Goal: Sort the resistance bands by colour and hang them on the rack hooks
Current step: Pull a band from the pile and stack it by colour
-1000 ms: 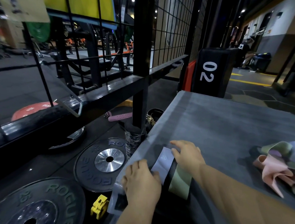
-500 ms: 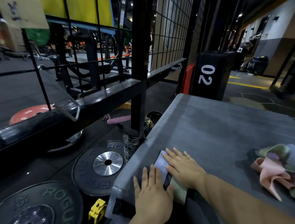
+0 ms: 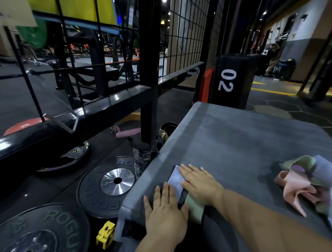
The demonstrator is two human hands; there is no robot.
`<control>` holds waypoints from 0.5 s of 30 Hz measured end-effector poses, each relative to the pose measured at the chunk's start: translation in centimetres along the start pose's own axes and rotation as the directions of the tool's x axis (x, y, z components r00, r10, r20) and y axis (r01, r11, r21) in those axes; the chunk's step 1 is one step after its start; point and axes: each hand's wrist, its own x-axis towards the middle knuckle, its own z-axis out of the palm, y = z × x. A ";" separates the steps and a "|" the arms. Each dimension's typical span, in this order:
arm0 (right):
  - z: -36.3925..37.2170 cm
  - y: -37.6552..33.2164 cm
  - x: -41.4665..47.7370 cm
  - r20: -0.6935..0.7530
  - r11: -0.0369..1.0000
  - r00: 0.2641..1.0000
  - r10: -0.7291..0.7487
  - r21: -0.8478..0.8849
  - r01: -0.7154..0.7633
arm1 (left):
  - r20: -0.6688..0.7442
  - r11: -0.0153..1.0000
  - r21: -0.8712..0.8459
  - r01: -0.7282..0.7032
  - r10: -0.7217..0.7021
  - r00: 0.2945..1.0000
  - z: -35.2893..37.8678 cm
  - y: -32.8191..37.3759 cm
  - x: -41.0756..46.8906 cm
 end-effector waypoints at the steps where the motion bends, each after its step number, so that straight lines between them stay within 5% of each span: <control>1: -0.2 0.0 0.1 0.007 0.999 1.000 0.011 0.038 -0.011 | -0.022 0.999 0.043 0.000 0.001 1.000 -0.1 -0.1 0.1; 7: -1.8 0.5 0.6 0.007 0.945 1.000 0.024 0.327 -0.025 | 0.098 0.999 0.002 0.048 -0.048 0.994 -1.6 0.4 -0.2; 15: -2.5 1.9 -1.4 -0.082 0.938 0.994 0.071 0.344 -0.039 | 0.076 0.999 -0.027 0.034 -0.032 0.997 -2.9 1.4 -0.7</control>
